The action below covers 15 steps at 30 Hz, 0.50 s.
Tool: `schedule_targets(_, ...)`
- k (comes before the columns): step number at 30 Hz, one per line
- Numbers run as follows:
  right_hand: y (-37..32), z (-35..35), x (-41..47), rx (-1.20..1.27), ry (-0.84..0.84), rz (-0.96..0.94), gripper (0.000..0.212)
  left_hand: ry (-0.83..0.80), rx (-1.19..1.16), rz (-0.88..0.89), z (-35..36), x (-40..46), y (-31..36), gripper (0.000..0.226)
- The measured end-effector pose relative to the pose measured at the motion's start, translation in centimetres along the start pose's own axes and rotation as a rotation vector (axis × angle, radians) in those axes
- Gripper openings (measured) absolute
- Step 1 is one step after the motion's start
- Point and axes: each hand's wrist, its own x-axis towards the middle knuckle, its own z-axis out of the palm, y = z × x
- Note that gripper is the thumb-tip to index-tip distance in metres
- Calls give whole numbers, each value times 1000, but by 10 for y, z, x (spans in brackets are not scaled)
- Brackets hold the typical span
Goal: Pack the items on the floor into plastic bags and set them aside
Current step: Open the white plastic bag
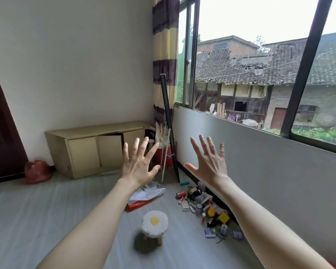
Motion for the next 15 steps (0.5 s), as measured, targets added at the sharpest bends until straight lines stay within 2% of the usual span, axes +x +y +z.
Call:
schedule_targets(5, 8, 77, 59, 82, -33, 62, 86, -12, -131, -18, 80, 55, -8, 78)
schedule_targets(9, 9, 133, 77, 211, -28, 195, 84, -47, -227, -28, 135, 89, -4, 76)
schedule_targets(15, 42, 203, 97, 245, -69, 261, 82, -101, -311, -66, 211, 119, -1, 72)
